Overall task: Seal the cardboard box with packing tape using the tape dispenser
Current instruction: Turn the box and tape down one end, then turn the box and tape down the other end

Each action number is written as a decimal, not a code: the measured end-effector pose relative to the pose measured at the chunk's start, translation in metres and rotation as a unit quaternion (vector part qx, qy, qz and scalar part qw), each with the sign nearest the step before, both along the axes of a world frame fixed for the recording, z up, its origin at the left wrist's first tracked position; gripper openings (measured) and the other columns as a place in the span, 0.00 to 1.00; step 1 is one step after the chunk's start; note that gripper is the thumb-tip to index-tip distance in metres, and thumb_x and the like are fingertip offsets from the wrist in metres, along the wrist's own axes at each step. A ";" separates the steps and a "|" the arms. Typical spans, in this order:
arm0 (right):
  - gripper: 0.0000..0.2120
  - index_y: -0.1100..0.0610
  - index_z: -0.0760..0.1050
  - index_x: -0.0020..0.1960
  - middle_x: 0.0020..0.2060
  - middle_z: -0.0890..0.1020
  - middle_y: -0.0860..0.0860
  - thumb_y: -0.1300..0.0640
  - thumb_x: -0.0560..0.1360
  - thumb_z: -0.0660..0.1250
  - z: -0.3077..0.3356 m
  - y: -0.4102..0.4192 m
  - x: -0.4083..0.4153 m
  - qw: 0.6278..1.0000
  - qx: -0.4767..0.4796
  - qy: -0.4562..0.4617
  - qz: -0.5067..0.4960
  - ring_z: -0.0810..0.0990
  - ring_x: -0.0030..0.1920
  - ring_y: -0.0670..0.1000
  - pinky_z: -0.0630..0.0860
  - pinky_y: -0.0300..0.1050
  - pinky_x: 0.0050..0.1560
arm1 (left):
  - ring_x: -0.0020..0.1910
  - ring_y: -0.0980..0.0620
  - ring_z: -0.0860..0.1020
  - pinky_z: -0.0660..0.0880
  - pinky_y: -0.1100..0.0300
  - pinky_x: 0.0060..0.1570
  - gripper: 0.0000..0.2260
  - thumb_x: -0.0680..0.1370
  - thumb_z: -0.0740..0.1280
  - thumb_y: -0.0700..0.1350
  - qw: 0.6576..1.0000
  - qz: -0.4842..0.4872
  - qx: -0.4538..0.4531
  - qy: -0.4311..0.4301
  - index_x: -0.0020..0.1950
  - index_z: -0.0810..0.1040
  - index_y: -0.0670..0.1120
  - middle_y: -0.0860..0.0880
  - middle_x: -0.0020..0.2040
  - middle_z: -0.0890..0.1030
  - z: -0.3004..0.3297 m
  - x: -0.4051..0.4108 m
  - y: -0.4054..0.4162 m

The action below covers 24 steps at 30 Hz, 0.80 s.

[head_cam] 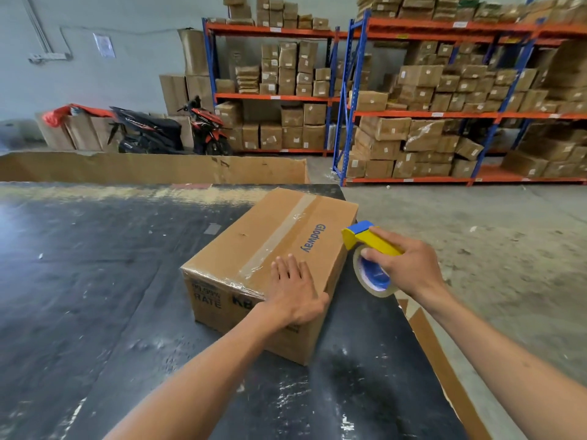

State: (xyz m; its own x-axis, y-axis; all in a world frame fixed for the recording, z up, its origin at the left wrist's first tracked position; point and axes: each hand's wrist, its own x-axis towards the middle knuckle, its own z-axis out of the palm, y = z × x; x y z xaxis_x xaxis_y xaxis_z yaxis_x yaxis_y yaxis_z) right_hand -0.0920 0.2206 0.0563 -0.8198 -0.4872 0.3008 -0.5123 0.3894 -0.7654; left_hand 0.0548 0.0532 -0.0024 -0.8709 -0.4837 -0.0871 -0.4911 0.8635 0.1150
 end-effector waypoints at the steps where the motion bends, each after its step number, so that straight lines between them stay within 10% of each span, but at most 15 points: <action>1: 0.23 0.34 0.81 0.58 0.50 0.85 0.41 0.41 0.64 0.77 0.002 -0.001 0.002 0.999 -0.022 -0.025 0.005 0.82 0.50 0.44 0.78 0.46 0.55 | 0.78 0.31 0.40 0.40 0.39 0.77 0.41 0.79 0.52 0.65 1.000 -0.025 -0.004 0.003 0.81 0.45 0.38 0.33 0.80 0.42 0.002 0.008 -0.010; 7: 0.22 0.42 0.83 0.59 0.51 0.85 0.41 0.49 0.65 0.80 0.016 -0.009 0.016 0.985 -0.123 -0.122 0.021 0.81 0.50 0.38 0.75 0.36 0.49 | 0.80 0.45 0.54 0.53 0.47 0.77 0.42 0.72 0.67 0.63 0.993 -0.071 0.099 0.001 0.81 0.55 0.51 0.51 0.81 0.55 0.024 0.086 -0.099; 11: 0.22 0.47 0.83 0.59 0.50 0.85 0.41 0.54 0.65 0.80 0.025 -0.022 0.027 0.967 -0.183 -0.178 0.021 0.80 0.50 0.37 0.76 0.38 0.53 | 0.63 0.43 0.74 0.67 0.39 0.69 0.43 0.68 0.68 0.70 0.998 -0.050 0.023 0.023 0.75 0.62 0.47 0.44 0.70 0.73 0.039 0.076 -0.092; 13: 0.22 0.48 0.84 0.58 0.48 0.86 0.40 0.55 0.65 0.80 0.027 -0.029 0.033 0.959 -0.200 -0.197 0.020 0.81 0.51 0.39 0.77 0.40 0.56 | 0.75 0.35 0.62 0.51 0.29 0.72 0.60 0.62 0.61 0.80 0.999 0.038 0.006 0.035 0.81 0.47 0.44 0.37 0.79 0.59 0.027 0.055 -0.074; 16: 0.21 0.48 0.84 0.58 0.47 0.86 0.40 0.55 0.65 0.80 0.027 -0.031 0.039 0.957 -0.206 -0.204 0.017 0.82 0.51 0.40 0.77 0.42 0.58 | 0.78 0.31 0.43 0.40 0.27 0.71 0.59 0.65 0.60 0.80 0.995 0.091 -0.030 0.002 0.81 0.41 0.45 0.36 0.81 0.42 0.000 0.037 -0.056; 24: 0.18 0.50 0.85 0.57 0.43 0.87 0.41 0.57 0.67 0.78 0.026 -0.018 0.048 0.948 -0.236 -0.211 0.025 0.83 0.49 0.42 0.77 0.40 0.53 | 0.79 0.33 0.47 0.45 0.40 0.77 0.52 0.68 0.65 0.74 0.998 -0.054 -0.015 -0.017 0.82 0.50 0.49 0.42 0.82 0.50 0.005 0.077 -0.104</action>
State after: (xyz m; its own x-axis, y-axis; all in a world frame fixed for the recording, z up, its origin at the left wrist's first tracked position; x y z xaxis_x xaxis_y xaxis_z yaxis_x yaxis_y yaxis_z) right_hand -0.0438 0.2022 0.0823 -0.8953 -0.4213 0.1446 -0.1297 -0.0640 -0.9895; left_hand 0.1322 -0.0512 0.0028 -0.9145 -0.3906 -0.1054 -0.3989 0.9141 0.0731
